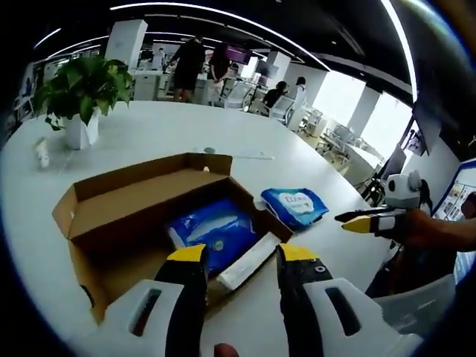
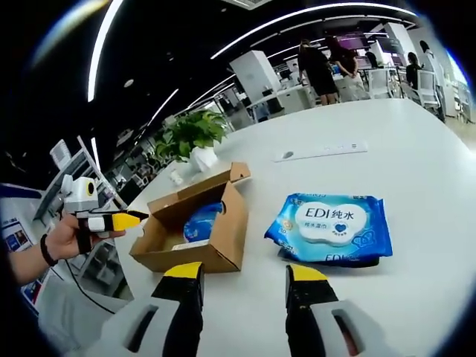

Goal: Operate the shoe box by opening the lid, removing the specified soft item, and placing it in the target area until the item is outside and the box remains undamaged.

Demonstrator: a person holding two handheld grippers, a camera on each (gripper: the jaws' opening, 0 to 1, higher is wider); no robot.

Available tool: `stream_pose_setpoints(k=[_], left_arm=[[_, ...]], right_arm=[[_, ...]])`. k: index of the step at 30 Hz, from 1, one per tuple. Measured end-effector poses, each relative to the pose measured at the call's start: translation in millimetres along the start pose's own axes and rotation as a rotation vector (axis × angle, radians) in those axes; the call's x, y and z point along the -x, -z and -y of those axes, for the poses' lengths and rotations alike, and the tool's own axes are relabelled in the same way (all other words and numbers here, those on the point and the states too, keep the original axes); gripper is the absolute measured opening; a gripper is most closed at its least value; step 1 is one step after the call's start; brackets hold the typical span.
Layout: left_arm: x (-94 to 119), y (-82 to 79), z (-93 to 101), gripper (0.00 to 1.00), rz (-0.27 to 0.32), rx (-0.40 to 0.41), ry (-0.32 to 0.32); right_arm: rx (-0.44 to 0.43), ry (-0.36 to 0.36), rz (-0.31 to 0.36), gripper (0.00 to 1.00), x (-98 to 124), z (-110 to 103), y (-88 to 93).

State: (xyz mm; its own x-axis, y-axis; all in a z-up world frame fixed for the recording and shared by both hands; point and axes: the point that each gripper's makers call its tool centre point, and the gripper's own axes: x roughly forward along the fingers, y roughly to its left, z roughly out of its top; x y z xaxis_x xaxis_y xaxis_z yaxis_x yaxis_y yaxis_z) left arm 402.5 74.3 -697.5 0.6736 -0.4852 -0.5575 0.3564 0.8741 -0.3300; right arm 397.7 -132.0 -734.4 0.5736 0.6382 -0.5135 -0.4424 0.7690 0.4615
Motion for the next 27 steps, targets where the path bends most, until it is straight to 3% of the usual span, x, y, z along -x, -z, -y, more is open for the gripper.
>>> stream_pose_setpoints(k=[11,21,27], left_arm=[[8,3.7,-17.3,0.37,-0.021,-0.025,0.036],[14,-0.1,-26.8,0.37,-0.011,-0.026,0.052],[19,1.2,-29.5,0.38,0.0,-0.011,0.039]], right_arm=[[0.023,-0.009,-0.006,0.44,-14,-24,2.2],[0.059,-0.008,0.003,0.44,-21,-34,-11.4],[0.095,-0.038,-0.027,0.45,-30,-41,-14.9]])
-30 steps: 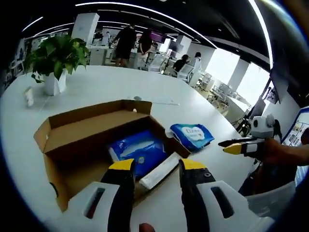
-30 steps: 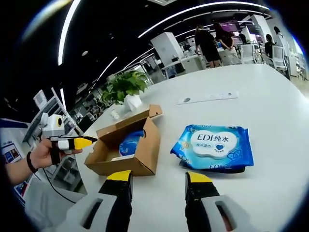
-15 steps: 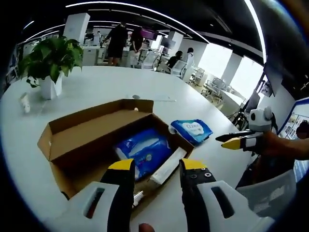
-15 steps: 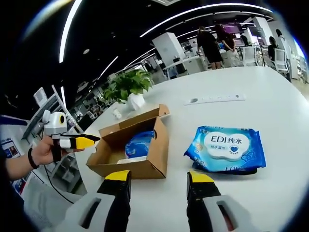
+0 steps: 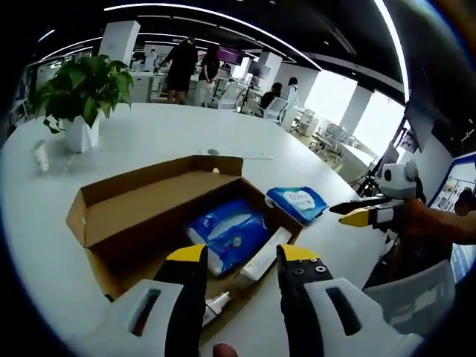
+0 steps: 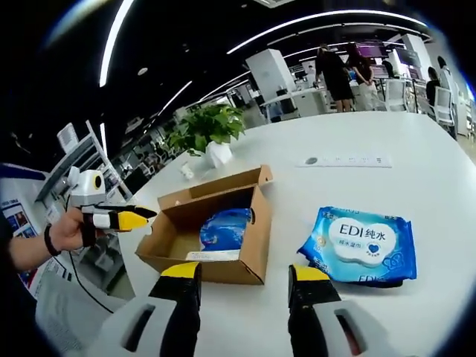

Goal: Operate the shoe box by opening the lid, removing the specified soft item, and placing it in the target area until the item is outside and the box remains undamaged.

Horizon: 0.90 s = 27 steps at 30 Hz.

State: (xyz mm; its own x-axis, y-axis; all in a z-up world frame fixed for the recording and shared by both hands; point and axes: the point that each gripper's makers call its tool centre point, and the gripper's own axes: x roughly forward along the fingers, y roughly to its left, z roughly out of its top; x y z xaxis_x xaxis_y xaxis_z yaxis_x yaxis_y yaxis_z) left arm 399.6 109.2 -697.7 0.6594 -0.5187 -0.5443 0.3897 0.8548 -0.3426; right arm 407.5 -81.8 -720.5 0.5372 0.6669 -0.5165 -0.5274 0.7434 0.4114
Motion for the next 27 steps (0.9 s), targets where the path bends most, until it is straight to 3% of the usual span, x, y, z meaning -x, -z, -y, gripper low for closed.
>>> stream_pose_setpoints(k=[27], left_arm=[[21,9.1,-10.7,0.39,0.038,0.068,-0.081]], right_arm=[[0.205,-0.117,-0.106,0.45,-51,-26,-32.3]])
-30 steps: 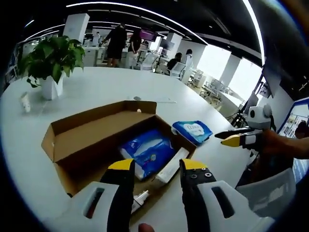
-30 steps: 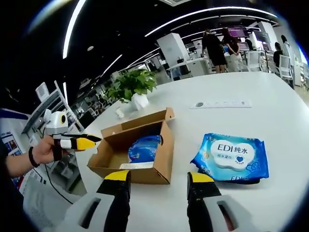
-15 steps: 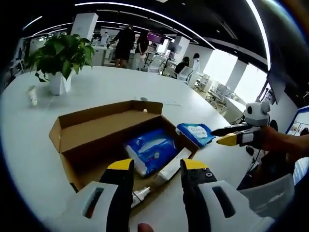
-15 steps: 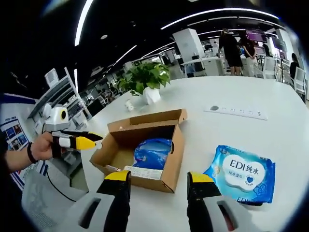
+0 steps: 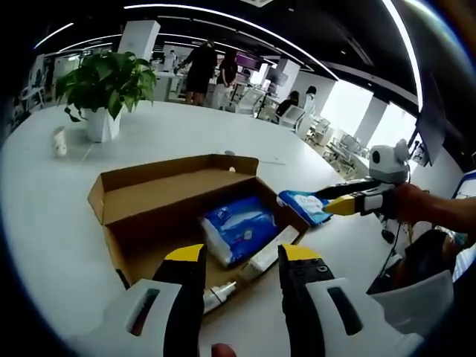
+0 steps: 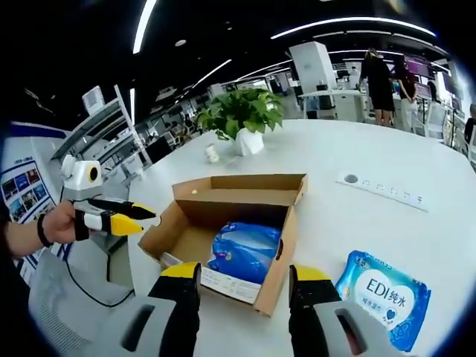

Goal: Operate the shoe box by opening the lid, removing the specified soft item, and placing it in the target area until the item is outside and the box remains undamaged.

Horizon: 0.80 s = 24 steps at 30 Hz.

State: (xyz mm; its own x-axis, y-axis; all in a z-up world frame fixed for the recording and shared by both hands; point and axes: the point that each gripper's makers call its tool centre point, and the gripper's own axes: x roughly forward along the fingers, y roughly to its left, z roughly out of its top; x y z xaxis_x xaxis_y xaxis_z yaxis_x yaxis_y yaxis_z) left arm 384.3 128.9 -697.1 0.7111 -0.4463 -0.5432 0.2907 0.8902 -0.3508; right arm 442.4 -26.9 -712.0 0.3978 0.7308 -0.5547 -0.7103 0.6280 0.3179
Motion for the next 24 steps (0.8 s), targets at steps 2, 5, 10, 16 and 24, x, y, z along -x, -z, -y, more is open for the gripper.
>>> stream_pose_setpoints(k=[2,5,10,16,24], left_arm=[[2,0.8,-1.8,0.39,0.003,0.004,-0.006],[5,2.6,-4.2,0.39,0.006,0.011,-0.015],[10,5.1,-5.6,0.39,0.009,0.016,-0.022],[16,11.2,-8.5,0.39,0.013,0.033,-0.032],[24,13.7,-21.0,0.39,0.02,0.052,-0.054]], right_arm=[[0.016,-0.007,-0.005,0.45,-4,-2,-3.1],[0.043,-0.018,-0.021,0.45,-11,-4,-5.5],[0.085,-0.024,-0.046,0.45,-24,-6,-9.5],[0.145,-0.033,-0.084,0.45,-37,-8,-9.3],[0.203,-0.056,-0.125,0.45,-56,-14,-8.6]])
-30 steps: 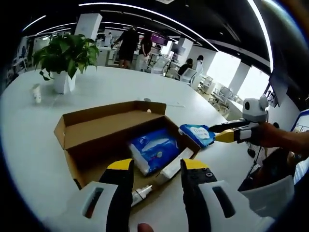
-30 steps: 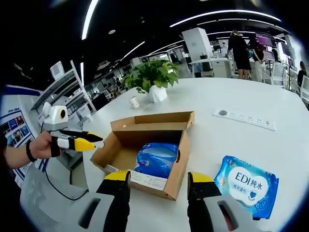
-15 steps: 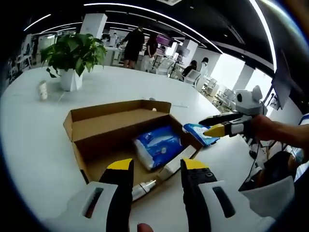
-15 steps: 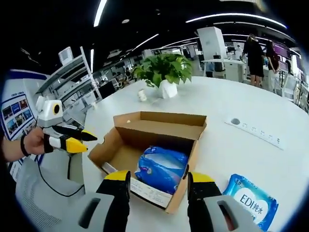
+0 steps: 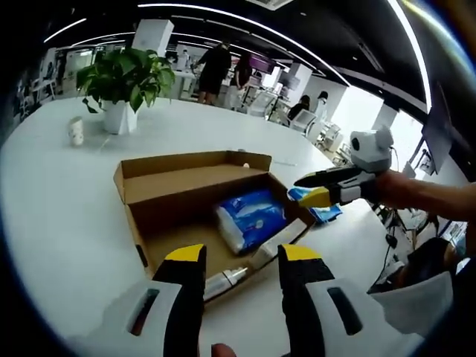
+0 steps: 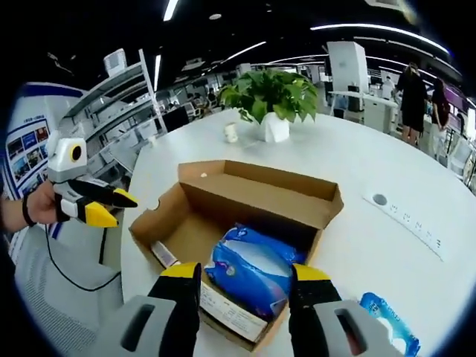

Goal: Operate the shoe box by opening the lid, removing the specified soft item, and placing it in the target area until the item is outside and the box remains undamaged.

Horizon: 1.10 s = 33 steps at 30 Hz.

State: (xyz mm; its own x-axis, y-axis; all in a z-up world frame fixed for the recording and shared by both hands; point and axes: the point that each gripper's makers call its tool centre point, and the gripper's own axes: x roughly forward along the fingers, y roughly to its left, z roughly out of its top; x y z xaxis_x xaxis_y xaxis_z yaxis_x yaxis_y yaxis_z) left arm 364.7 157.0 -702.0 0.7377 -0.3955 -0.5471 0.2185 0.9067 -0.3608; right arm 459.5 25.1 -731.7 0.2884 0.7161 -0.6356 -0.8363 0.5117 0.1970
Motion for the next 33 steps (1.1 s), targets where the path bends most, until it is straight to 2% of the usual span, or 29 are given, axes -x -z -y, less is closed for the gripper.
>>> stream_pose_setpoints(k=[5,11,16,18,24,33], left_arm=[[4,0.8,-4.9,0.39,0.006,0.007,-0.005],[8,1.9,-9.1,0.39,0.017,0.021,-0.014],[12,3.9,-10.1,0.39,0.02,0.031,-0.02],[14,3.4,-10.8,0.39,0.025,0.038,-0.022],[19,1.9,-11.0,0.39,0.036,0.045,-0.03],[20,2.6,-6.6,0.39,0.037,0.044,-0.033]], right_arm=[[0.058,-0.005,-0.027,0.47,-10,-3,-1.0],[0.161,-0.022,-0.091,0.51,-28,0,2.0],[0.2,-0.024,-0.119,0.52,-38,2,1.6],[0.249,-0.033,-0.147,0.52,-43,1,3.9],[0.261,-0.034,-0.173,0.53,-52,5,2.5],[0.317,-0.044,-0.248,0.55,-63,7,13.6]])
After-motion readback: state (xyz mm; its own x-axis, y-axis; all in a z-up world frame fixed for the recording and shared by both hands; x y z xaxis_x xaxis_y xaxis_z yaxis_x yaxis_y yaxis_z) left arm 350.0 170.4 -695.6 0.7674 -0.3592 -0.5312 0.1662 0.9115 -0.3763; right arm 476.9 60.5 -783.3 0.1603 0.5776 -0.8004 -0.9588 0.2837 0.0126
